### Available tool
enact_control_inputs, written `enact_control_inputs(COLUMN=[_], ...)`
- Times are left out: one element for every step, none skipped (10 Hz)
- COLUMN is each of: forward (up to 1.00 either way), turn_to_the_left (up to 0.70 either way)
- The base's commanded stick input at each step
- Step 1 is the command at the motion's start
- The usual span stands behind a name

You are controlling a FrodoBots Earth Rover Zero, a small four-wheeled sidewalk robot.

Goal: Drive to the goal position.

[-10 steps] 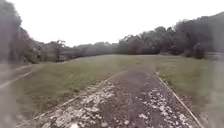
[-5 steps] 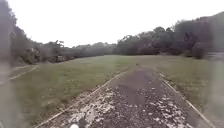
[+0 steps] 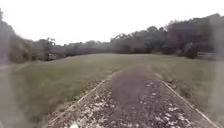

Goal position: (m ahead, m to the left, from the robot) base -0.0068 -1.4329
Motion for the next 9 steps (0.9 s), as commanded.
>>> enact_control_inputs(forward=[0.85,0.85,0.85,0.85,0.85,0.85,0.85,0.85,0.85], turn_to_the_left=[0.00,0.00,-0.24,-0.34,-0.34,-0.34,-0.34,-0.34,-0.34])
